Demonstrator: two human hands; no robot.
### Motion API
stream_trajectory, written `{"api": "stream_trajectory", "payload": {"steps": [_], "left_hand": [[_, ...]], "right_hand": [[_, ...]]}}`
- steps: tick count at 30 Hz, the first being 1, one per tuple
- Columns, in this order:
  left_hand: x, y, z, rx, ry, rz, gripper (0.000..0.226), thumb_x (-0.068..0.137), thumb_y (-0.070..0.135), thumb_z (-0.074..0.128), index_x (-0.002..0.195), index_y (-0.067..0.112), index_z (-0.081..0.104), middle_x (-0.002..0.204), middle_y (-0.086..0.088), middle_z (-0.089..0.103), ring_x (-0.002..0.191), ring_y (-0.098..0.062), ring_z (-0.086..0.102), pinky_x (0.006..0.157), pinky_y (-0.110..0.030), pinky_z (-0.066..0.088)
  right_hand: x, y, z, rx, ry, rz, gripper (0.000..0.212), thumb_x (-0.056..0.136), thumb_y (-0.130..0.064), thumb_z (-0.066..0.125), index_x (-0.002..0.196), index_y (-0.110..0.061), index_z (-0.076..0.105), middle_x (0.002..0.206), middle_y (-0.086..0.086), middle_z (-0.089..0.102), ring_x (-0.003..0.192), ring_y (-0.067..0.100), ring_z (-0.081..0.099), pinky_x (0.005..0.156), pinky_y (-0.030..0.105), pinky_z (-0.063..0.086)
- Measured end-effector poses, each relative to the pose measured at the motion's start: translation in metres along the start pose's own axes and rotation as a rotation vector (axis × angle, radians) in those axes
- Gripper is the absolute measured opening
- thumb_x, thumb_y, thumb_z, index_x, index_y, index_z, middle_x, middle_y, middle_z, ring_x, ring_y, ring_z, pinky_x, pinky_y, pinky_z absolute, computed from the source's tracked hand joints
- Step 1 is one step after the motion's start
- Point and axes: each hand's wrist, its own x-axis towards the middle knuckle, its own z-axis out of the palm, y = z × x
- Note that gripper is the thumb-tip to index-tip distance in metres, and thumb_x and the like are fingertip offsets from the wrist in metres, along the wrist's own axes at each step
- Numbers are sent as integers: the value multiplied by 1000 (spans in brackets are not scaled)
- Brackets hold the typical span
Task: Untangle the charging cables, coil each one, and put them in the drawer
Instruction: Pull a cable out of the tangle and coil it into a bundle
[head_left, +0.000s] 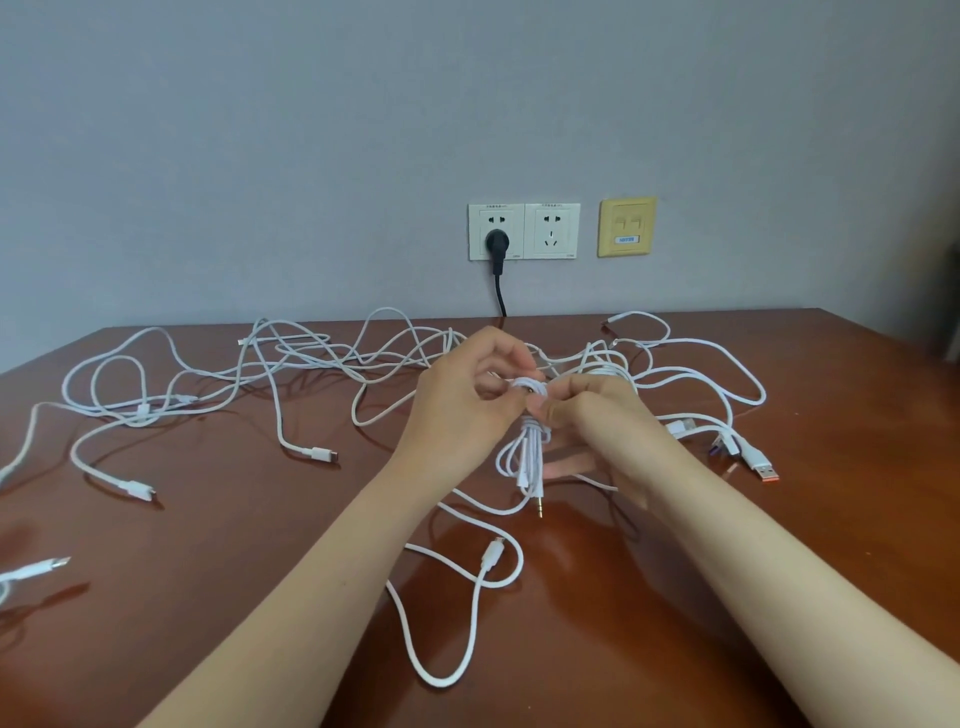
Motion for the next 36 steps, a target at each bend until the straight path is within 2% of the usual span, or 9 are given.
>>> {"api": "stream_trajectory", "payload": {"steps": [4, 10, 14, 17, 21, 24, 27, 30, 36], "left_hand": [[0, -1, -1, 31, -32, 24, 38, 79, -3, 64, 76, 34, 56, 77, 19, 67, 72, -3, 65, 73, -20, 53], [0, -2, 1, -15, -46, 28, 39, 84, -1, 62, 76, 36, 56, 80, 20, 66, 67, -2, 63, 61, -24, 54], [2, -2, 2, -127, -7, -29, 31, 85, -2, 61, 79, 28, 55, 79, 14, 65, 60, -1, 59, 54, -22, 53], [4, -3, 2, -176, 41, -70, 31, 84, -4, 61, 80, 26, 54, 85, 5, 67, 62, -6, 60, 54, -22, 53], [7, -5, -2, -197, 89, -98, 35, 83, -9, 58, 79, 26, 54, 90, 1, 67, 65, -10, 63, 54, -22, 53], [6, -5, -1, -161, 68, -76, 37, 82, -10, 55, 79, 27, 54, 88, 4, 66, 61, -8, 63, 58, -28, 55], [5, -3, 0, -171, 53, -57, 39, 81, -13, 53, 77, 26, 55, 78, 13, 67, 59, -7, 61, 55, -24, 53], [5, -1, 0, -173, 39, -58, 39, 82, -13, 52, 77, 26, 55, 72, 15, 68, 59, -9, 62, 54, -23, 53], [4, 1, 1, -247, 20, -74, 34, 84, -12, 54, 80, 23, 55, 81, 7, 70, 62, -7, 64, 56, -22, 54]], "right_hand": [[1, 3, 1, -48, 42, -16, 8, 87, -13, 63, 81, -8, 62, 81, 13, 62, 72, 27, 64, 61, 41, 59], [2, 4, 0, -90, 108, -84, 22, 84, -26, 68, 72, -10, 59, 61, 4, 55, 52, 14, 51, 46, 24, 44], [4, 5, 2, -76, 152, -197, 33, 79, -32, 70, 83, 1, 65, 70, 9, 59, 63, 16, 51, 62, 27, 41], [3, 2, 1, -43, 102, -220, 22, 83, -27, 66, 85, -5, 69, 77, 7, 64, 69, 13, 56, 67, 25, 44], [3, -1, -3, 9, -44, -178, 15, 90, -10, 57, 83, -16, 68, 71, 1, 65, 60, 9, 58, 55, 20, 48], [3, 1, -2, -36, -3, -187, 10, 89, -9, 59, 85, -14, 67, 71, 2, 64, 56, 6, 57, 52, 17, 46], [3, 4, 1, -54, 46, -184, 9, 87, -12, 63, 93, -6, 66, 73, 5, 64, 54, 8, 57, 45, 15, 42], [6, 9, 3, -107, 125, -211, 12, 87, -18, 63, 92, -7, 66, 76, 8, 65, 64, 18, 59, 52, 21, 45], [8, 8, 1, -205, 214, -330, 10, 83, -24, 67, 76, -20, 61, 70, -2, 59, 66, 13, 55, 66, 26, 43]]}}
